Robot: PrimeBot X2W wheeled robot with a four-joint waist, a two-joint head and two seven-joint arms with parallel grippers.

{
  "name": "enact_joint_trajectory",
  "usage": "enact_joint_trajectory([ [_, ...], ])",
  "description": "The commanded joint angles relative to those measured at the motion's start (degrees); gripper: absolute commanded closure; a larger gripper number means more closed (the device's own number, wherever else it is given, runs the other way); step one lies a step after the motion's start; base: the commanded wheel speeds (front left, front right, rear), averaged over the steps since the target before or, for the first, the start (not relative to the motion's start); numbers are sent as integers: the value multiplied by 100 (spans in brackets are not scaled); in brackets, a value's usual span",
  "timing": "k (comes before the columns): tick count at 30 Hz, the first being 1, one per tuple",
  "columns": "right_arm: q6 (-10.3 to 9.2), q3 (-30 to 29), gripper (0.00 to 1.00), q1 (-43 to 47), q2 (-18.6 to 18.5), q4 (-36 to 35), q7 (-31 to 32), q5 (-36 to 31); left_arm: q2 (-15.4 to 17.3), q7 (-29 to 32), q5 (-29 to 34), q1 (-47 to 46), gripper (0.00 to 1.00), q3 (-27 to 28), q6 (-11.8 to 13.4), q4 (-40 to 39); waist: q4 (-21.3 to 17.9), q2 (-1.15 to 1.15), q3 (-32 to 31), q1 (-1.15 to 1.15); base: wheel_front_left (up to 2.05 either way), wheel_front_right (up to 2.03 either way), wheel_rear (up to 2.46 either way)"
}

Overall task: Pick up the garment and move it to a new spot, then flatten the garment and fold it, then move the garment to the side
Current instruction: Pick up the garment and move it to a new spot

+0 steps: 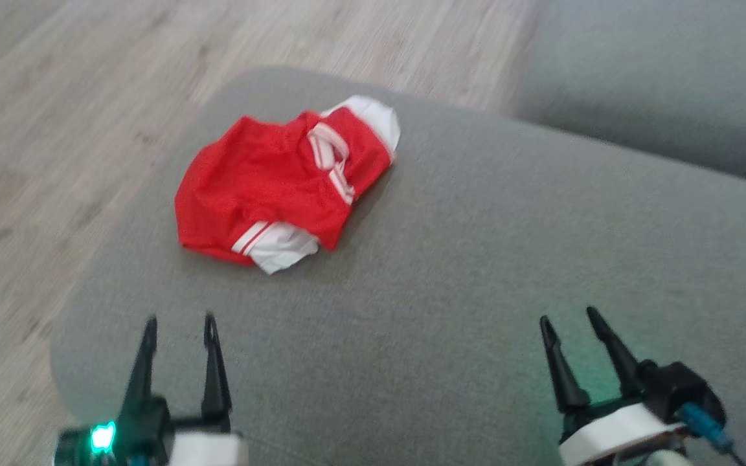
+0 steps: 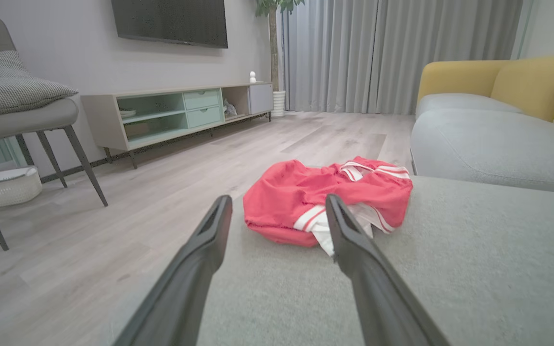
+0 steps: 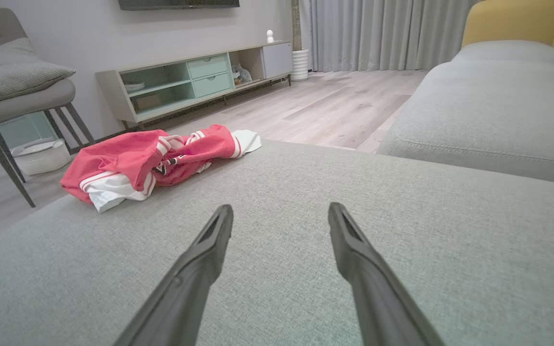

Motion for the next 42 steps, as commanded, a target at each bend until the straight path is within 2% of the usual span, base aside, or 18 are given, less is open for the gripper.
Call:
enact_joint_trajectory([
  [1, -4, 109, 0, -321, -209, -229, -37, -52, 6, -29, 49, -516, 0, 217, -41, -275, 127, 0, 442, 0, 0, 0, 0],
  [7, -4, 198, 0, -781, -862, -417, -37, -106, 25, -29, 183, -1752, 0, 258, -239, -386, 9, 0, 1417, 0, 0, 0, 0],
  [11, -4, 230, 0, -1020, -1390, -611, -37, -109, 25, -29, 218, -2749, 0, 141, -421, 13, -115, 0, 1991, 0, 0, 0, 0],
  [15, -4, 181, 0, -1199, -1865, -802, -37, -100, -12, -29, 95, -3677, 0, -102, -521, 933, -272, 0, 2416, 0, 0, 0, 0],
  [17, -4, 131, 0, -1244, -2022, -892, -37, -85, -27, 26, -46, -4012, 0, -255, -498, 1632, -348, 0, 2575, 0, 0, 0, 0],
  [18, -4, 131, 0, -1244, -2022, -892, -37, -85, -27, 26, -46, -4012, 0, -255, -498, 1632, -348, 0, 2575, 0, 0, 0, 0],
  [19, -4, 110, 0, -1247, -2142, -975, -37, -70, -33, 290, -343, -4307, 0, -457, -457, 2319, -414, 0, 2700, 0, 0, 0, 0],
  [20, -4, 110, 0, -1247, -2142, -975, -37, -70, -33, 290, -343, -4307, 0, -457, -457, 2319, -414, 0, 2700, 0, 0, 0, 0],
  [23, -4, 147, 0, -1237, -2296, -1094, -37, -70, -36, 836, -921, -4740, 0, -838, -202, 3502, -534, 0, 2875, 0, 0, 0, 0],
  [25, -4, 157, 0, -1244, -2305, -1115, -37, -68, -36, 901, -1017, -4805, 0, -932, -193, 3737, -564, 0, 2900, 0, 0, 0, 0],
  [26, -4, 165, 0, -1256, -2311, -1129, -37, -63, -36, 869, -1096, -4869, 62, -1002, -169, 3908, -590, 0, 2917, 0, 0, 0, 0],
  [27, -4, 164, 0, -1269, -2306, -1136, -37, -59, -36, 737, -1165, -4927, 100, -1052, -146, 4021, -613, 0, 2921, 0, 0, 0, 0],
  [31, -4, 163, 0, -1284, -2127, -1087, -37, -49, -37, 95, -1203, -5156, 100, -1168, -23, 4326, -681, 0, 2662, 0, 0, 0, 0],
  [33, -4, 200, 0, -1295, -1991, -1041, -37, -42, 6, 6, -1140, -5258, 100, -1141, 21, 4197, -730, 0, 2450, 0, 0, 0, 0],
  [37, -4, 314, 0, -1363, -1616, -950, -37, -41, 283, -25, -916, -5428, 100, -1071, 5, 3311, -961, 0, 1940, 0, 0, 0, 0],
  [42, -4, 399, 0, -1458, -1062, -847, -37, 16, 708, -27, -690, -5498, 100, -1083, -194, 2191, -1572, 0, 1321, 0, 0, 0, 0],
])
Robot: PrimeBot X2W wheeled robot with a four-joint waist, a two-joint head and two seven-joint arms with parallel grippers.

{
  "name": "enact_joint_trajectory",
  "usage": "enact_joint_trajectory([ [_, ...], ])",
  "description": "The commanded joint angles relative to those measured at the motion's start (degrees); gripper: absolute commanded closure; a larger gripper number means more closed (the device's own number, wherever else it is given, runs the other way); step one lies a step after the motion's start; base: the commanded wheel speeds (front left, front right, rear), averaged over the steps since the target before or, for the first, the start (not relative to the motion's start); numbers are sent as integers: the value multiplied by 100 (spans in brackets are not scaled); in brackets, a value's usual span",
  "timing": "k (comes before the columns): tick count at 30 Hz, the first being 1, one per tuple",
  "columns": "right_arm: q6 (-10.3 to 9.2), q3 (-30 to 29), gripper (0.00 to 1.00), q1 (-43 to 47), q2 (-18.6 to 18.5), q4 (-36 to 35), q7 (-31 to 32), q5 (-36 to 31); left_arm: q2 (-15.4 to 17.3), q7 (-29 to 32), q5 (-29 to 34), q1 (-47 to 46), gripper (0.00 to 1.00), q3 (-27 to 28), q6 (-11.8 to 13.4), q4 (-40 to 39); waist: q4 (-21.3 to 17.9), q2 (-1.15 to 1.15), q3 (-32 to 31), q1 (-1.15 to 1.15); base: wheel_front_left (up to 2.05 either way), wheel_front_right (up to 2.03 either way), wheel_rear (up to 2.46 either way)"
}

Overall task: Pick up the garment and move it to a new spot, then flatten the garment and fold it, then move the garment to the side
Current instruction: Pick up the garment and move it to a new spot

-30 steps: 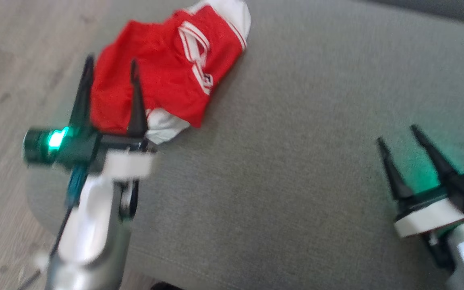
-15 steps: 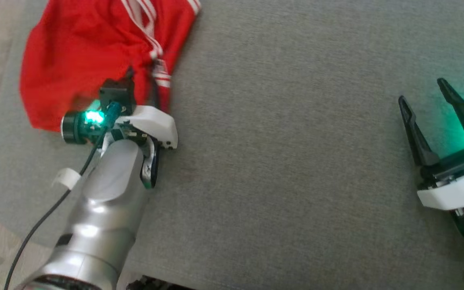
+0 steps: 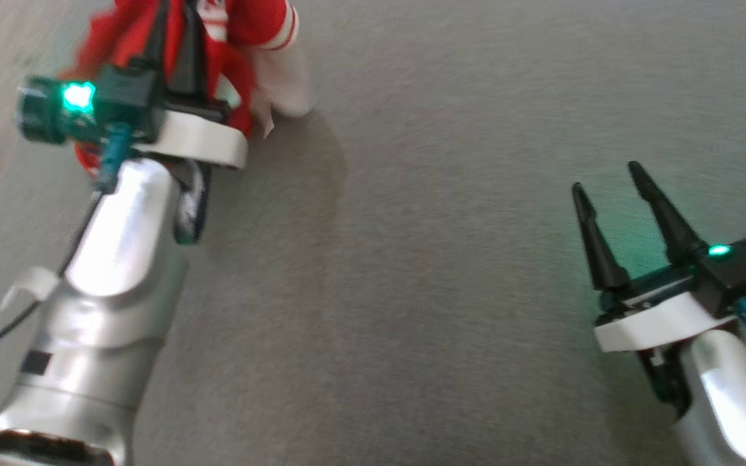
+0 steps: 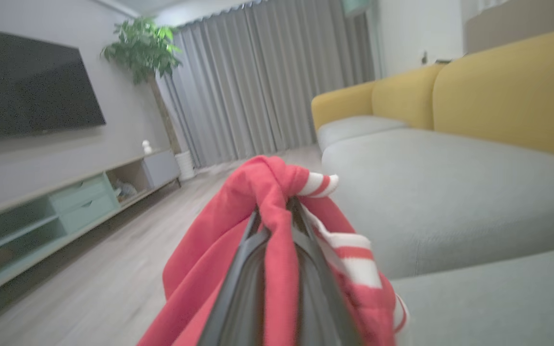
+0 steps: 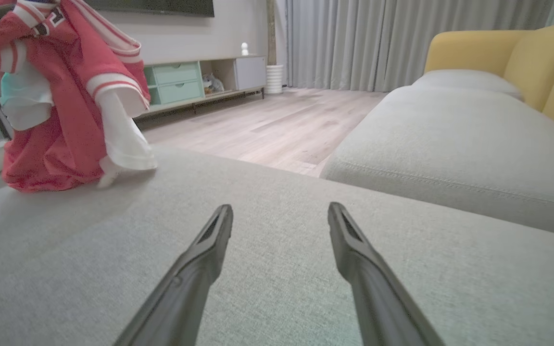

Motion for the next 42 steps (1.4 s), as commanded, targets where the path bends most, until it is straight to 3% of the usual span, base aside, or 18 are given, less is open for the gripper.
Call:
enact_joint_trajectory([
  [1, -4, 93, 0, 30, 121, -147, 4, 69, 270, -40, 32, -251, 100, 128, -78, -402, -650, 0, -534, 2, 0, 0, 0],
  [7, -4, 33, 0, 145, 597, -157, 4, 114, 325, 506, -163, -392, 100, -44, -479, -1609, -1528, 0, -864, 2, 0, 0, 0],
  [12, -4, -68, 0, 195, 761, -290, 4, 121, 202, 1048, -184, -511, 100, -344, -618, -2280, -2099, 0, -845, 2, 0, 0, 0],
  [17, -4, -162, 0, 155, 896, -573, 4, 156, 97, 1199, -120, -158, 100, -768, -711, -2199, -2633, 0, -537, 2, 0, 0, 0],
  [22, -4, -251, 0, 111, 977, -706, 4, 181, -51, 800, -70, 442, 100, -1158, -753, -1492, -2924, 0, -225, 2, 0, 0, 0],
  [23, -4, -258, 0, 107, 996, -712, 4, 186, -108, 652, -96, 602, 63, -1204, -727, -1213, -2970, 0, -170, 2, 0, 0, 0],
  [24, -4, -253, 0, 105, 1011, -710, 4, 189, -153, 493, -97, 727, 0, -1239, -680, -933, -3003, 0, -131, 2, 0, 0, 0],
  [29, -4, -195, 0, 173, 1068, -659, 4, 181, -389, -31, -336, 1275, 0, -1089, -497, -245, -2970, 0, -165, 2, 0, 0, 0],
  [36, -4, -227, 0, 565, 984, -476, 4, 136, -483, -44, 23, 2768, 0, -343, -78, -1903, -2360, 0, -782, 2, 0, 0, 0],
  [42, -4, -340, 0, 1074, 950, -298, 4, 118, -520, -45, 342, 4206, 0, 130, 172, -2867, -1809, 0, -1552, 2, 0, 0, 0],
])
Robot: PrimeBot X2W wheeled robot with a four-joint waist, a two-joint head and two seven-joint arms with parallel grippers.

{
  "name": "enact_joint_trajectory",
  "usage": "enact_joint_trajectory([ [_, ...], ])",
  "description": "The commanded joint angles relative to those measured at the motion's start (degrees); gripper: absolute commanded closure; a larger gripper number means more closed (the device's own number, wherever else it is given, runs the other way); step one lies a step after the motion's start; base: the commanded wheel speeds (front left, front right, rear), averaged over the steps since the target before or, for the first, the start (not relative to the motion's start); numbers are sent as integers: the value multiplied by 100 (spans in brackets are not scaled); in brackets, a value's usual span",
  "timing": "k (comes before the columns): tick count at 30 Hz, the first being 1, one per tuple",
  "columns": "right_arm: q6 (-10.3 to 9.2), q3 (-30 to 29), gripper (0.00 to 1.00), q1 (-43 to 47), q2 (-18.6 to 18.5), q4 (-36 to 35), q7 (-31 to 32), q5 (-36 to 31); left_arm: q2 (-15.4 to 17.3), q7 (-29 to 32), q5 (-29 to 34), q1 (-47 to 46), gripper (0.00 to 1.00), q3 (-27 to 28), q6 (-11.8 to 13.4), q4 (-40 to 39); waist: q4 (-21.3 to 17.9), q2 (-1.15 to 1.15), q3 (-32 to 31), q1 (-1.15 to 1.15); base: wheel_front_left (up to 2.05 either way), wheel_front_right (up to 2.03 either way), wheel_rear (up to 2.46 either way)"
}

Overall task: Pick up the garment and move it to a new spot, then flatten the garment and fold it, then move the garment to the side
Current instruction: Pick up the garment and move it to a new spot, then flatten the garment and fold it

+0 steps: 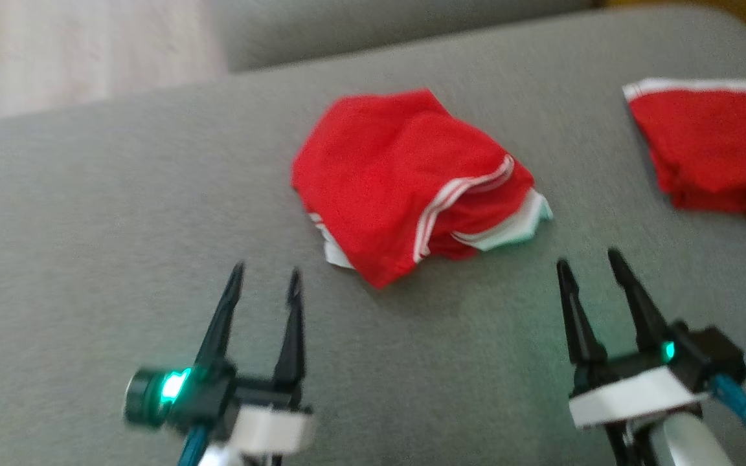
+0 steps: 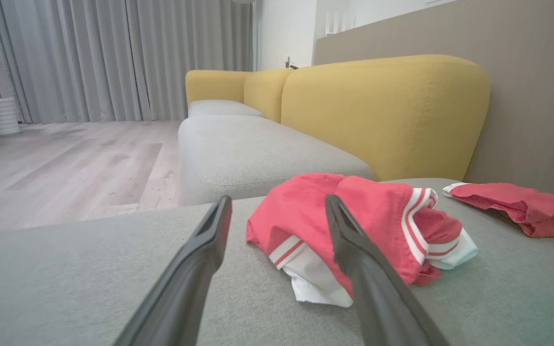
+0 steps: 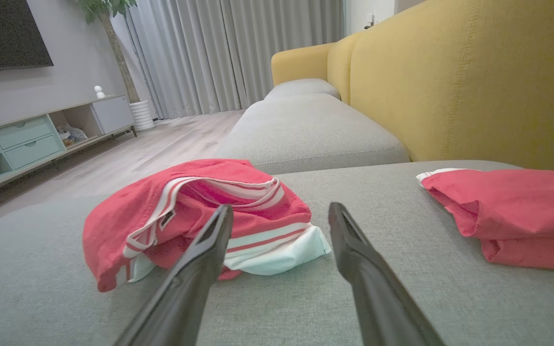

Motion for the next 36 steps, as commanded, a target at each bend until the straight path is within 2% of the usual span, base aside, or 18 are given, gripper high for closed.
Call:
enact_joint_trajectory([
  [1, -4, 80, 0, 89, -50, -122, 3, -34, -18, -29, 96, 160, 0, 303, 114, -408, 555, 0, -683, 1, 0, 0, 0],
  [5, -4, 31, 0, 370, -28, -111, 2, -106, -26, -30, 265, 833, 0, 460, 241, -652, 811, 0, -931, 1, 0, 0, 0],
  [10, -4, 52, 0, 540, 3, -63, 2, -224, -32, -30, 382, 1211, 0, 563, 321, -712, 959, 0, -1082, 1, 0, 0, 0],
  [19, -4, -85, 0, 628, 117, -10, 2, -227, -35, -30, 223, 1222, 0, 551, 437, -682, 1044, 0, -1160, 1, 0, 0, 0],
  [36, -4, -38, 0, 572, 165, 127, 2, -206, -35, -30, 260, 1114, 0, 564, 453, -698, 988, 0, -1086, 1, 0, 0, 0],
])
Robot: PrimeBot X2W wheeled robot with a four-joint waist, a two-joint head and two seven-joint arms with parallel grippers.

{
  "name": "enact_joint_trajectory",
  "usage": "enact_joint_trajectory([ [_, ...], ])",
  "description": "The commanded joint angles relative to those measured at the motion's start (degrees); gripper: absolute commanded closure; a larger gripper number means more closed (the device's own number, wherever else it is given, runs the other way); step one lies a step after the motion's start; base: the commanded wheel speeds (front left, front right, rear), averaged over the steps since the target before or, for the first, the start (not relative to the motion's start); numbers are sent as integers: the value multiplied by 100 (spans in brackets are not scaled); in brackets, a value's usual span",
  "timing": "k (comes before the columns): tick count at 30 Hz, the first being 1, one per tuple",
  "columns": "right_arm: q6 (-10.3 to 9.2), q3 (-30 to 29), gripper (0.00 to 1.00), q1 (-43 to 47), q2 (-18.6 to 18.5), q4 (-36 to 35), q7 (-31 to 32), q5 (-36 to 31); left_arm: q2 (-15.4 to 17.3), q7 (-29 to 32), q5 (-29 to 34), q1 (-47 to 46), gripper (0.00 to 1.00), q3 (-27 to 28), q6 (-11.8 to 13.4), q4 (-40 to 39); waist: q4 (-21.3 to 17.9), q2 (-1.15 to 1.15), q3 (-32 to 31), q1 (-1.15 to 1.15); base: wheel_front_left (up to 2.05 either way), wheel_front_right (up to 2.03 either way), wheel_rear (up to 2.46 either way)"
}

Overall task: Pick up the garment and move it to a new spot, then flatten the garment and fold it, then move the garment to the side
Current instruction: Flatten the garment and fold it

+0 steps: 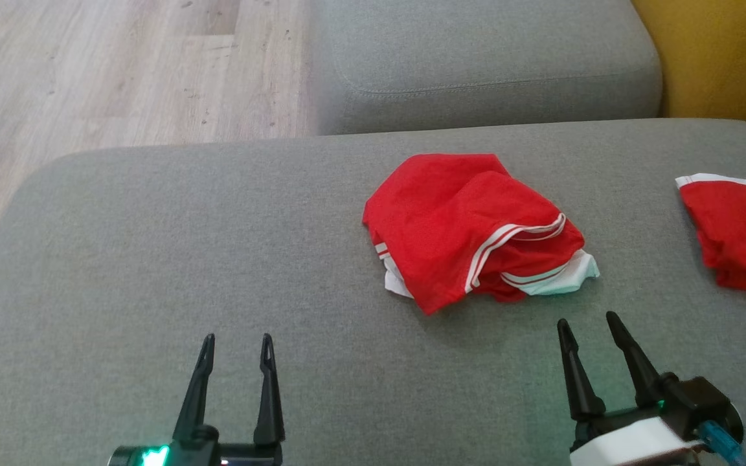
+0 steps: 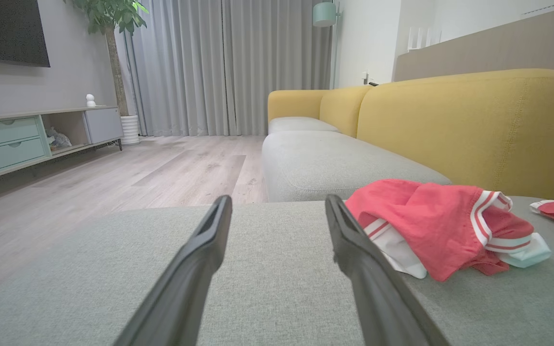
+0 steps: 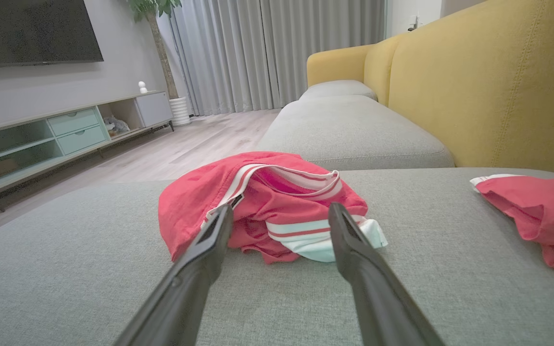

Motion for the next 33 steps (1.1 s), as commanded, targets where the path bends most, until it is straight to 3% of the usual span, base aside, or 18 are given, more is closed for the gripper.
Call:
enact_joint_trajectory([
  [1, -4, 146, 0, -224, 7, -156, -15, 1, -35, -30, 31, -280, 0, 212, 10, -184, -17, 0, 1, 0, 0, 0, 0],
  [10, -4, 156, 0, -263, 19, -163, -15, -1, -35, -30, 126, -299, 0, 172, -76, -116, -134, 0, 52, 0, 0, 0, 0],
  [15, -4, 252, 0, -302, -22, -181, -15, 6, -36, -30, 424, -516, 0, -132, -279, 158, -331, 0, 139, 0, 0, 0, 0],
  [24, -4, 385, 0, -507, -69, -190, -15, 61, -36, -30, 1008, -1638, 0, -1047, -649, 1435, -966, 0, 527, 0, 0, 0, 0],
  [33, -4, 524, 0, -825, -57, -223, -15, 142, -36, -30, 1192, -2732, 0, -1655, -584, 2490, -1548, 0, 975, 0, 0, 0, 0],
])
